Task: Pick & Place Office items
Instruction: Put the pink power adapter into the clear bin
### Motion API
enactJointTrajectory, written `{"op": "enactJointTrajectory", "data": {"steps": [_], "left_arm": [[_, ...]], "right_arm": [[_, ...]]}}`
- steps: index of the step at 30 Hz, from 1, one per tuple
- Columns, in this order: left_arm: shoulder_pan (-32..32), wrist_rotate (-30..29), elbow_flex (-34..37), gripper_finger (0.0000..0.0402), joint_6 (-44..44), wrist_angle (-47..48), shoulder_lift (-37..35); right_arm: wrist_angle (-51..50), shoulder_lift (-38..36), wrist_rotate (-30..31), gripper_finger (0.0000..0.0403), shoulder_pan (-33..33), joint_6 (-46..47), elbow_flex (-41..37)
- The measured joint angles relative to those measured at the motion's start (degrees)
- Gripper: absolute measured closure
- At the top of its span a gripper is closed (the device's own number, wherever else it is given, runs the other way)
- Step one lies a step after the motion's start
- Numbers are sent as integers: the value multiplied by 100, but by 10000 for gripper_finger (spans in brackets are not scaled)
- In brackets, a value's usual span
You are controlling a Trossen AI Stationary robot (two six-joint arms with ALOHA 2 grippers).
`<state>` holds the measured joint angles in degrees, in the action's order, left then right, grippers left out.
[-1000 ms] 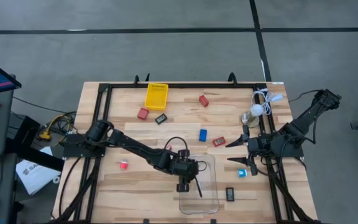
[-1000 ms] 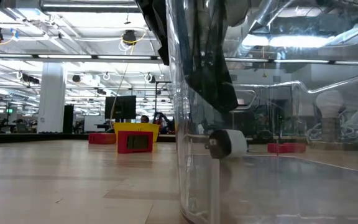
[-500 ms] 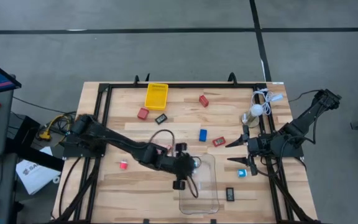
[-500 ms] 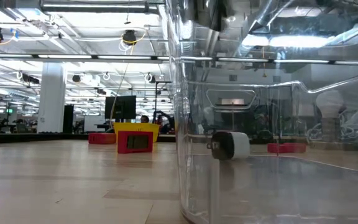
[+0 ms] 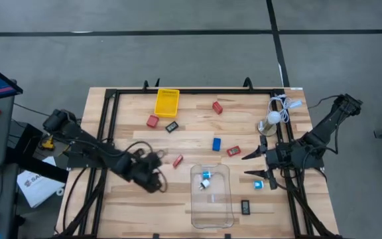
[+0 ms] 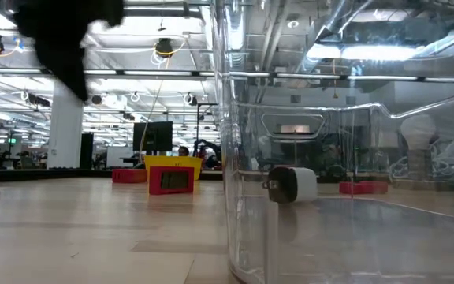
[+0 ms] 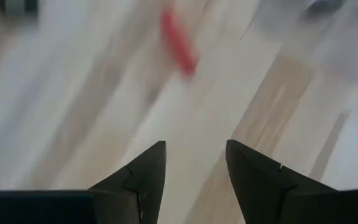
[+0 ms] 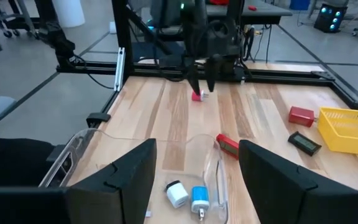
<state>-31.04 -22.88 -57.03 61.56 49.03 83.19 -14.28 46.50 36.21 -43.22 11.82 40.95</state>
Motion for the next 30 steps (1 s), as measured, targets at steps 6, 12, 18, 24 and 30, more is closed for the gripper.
{"op": "enactJointTrajectory", "data": {"steps": [6,12,18,24,30], "left_arm": [[-756,755,654,214,1985,387,-317],[-1045,1173,668,199,3526,945,-510],[-847,1486,666,183,4190,1664,-720],[-538,1979,967,176,4518,1285,-684],[-357,1968,1425,185,4566,414,-531]], "right_arm": [[45,0,6,181,27,17,0],[120,0,7,181,105,-38,0],[159,0,6,181,131,-172,0],[144,83,-4,181,-20,-258,0],[149,166,13,181,-74,-351,0]]}}
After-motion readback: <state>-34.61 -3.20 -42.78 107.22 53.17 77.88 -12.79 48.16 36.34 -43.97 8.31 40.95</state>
